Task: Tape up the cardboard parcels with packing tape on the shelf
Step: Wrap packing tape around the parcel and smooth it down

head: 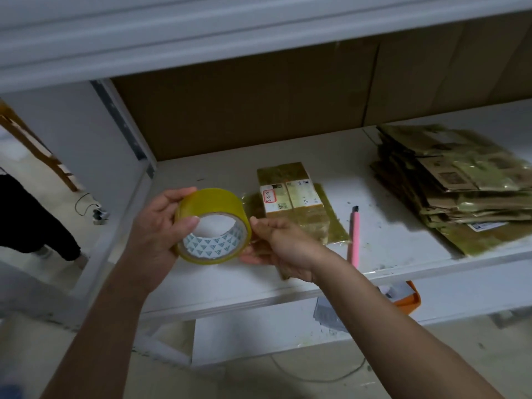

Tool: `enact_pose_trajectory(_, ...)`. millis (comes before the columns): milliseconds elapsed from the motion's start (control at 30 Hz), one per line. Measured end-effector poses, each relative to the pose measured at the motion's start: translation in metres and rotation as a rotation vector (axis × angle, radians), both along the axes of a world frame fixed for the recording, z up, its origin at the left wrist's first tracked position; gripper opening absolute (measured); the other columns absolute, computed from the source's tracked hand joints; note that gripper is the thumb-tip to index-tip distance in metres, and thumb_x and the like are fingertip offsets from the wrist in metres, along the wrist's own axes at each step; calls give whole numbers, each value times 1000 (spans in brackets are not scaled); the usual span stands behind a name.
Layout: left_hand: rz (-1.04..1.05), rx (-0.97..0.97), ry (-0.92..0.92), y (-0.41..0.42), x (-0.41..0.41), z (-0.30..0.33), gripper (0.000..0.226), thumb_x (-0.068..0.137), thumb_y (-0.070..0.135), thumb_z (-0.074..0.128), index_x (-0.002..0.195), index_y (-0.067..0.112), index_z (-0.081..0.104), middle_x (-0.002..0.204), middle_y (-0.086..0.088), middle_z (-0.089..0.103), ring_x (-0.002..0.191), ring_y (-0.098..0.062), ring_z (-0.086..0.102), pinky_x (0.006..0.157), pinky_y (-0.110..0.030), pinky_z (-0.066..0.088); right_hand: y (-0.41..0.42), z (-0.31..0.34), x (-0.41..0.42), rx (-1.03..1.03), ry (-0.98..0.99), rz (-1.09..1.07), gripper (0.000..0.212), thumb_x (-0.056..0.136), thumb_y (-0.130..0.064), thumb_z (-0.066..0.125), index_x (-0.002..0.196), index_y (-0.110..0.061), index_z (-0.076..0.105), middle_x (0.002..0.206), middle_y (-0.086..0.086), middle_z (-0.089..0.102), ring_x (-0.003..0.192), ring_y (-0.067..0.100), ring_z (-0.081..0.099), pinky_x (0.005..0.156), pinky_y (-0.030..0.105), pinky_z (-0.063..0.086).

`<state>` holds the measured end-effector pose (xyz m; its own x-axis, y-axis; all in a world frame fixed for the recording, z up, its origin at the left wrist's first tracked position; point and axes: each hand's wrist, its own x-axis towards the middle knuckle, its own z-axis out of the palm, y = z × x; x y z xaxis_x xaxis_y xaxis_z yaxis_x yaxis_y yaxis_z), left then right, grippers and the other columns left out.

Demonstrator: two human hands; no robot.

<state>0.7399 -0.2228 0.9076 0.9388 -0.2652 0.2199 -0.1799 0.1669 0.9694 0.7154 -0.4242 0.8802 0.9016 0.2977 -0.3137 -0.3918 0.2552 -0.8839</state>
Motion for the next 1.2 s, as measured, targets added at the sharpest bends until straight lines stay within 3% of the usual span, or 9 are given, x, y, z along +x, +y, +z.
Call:
enact_pose_trajectory(167,-6,-25,28,6,-2,-3,77,50,45,93,111,12,60,90,4,69,79,-8,64,68,-19,55,0,2,-2,56,-52,-38,19,100,-6,48,99,5,63,67,5,64,56,8,63,62,23,58)
enact_pose_trajectory(267,46,-64,98,14,6,-15,67,63,52,86,117,17,67,107,-14,64,97,-24,61,88,-34,56,-4,3,-3,47,-108,-92,11,96,-1,55,91,0,64,66,5,66,57,9,64,63,23,57)
enact_pose_trajectory(367,86,-101,208,10,8,-26,73,85,53,66,136,4,50,130,-27,56,120,-38,57,98,-48,52,-7,6,-4,91,-149,-120,9,90,4,60,90,-3,65,68,6,64,58,10,63,62,23,56)
enact_pose_trajectory(467,108,-192,318,-3,8,-36,56,99,40,37,142,4,43,135,-20,58,124,-33,57,92,-42,55,-5,6,-6,112,-181,-80,20,88,5,61,104,-7,65,68,1,61,59,11,58,60,23,52)
enact_pose_trajectory(567,120,-260,415,-14,6,-41,56,101,39,31,145,6,40,136,-18,57,123,-33,58,93,-43,55,-1,2,-9,102,-149,18,31,89,5,61,118,-5,62,78,-4,61,65,7,57,65,18,51)
enact_pose_trajectory(700,105,-284,521,-24,3,-44,54,105,40,26,148,10,39,140,-17,54,122,-32,58,89,-42,57,3,-1,-13,95,-217,66,26,93,4,57,117,-1,62,83,0,61,65,5,50,63,14,45)
enact_pose_trajectory(933,90,-237,507,-27,-2,-50,47,105,32,30,142,7,45,132,-21,57,111,-31,62,78,-38,59,4,0,-14,208,-217,-5,21,94,8,51,99,-5,66,68,-1,60,60,7,48,60,14,45)
enact_pose_trajectory(1067,267,143,292,-28,-4,-55,29,103,23,45,131,23,54,123,-12,62,110,-26,62,96,-47,52,6,0,-14,98,-212,-88,17,96,2,52,95,-7,66,65,-2,52,56,4,44,56,13,39)
enact_pose_trajectory(1200,187,123,151,-30,-15,-45,29,82,32,62,103,14,70,106,-17,68,103,-30,62,97,-48,46,6,-4,-12,63,-192,-160,22,96,2,50,85,-12,64,64,-2,51,58,6,43,57,17,38)
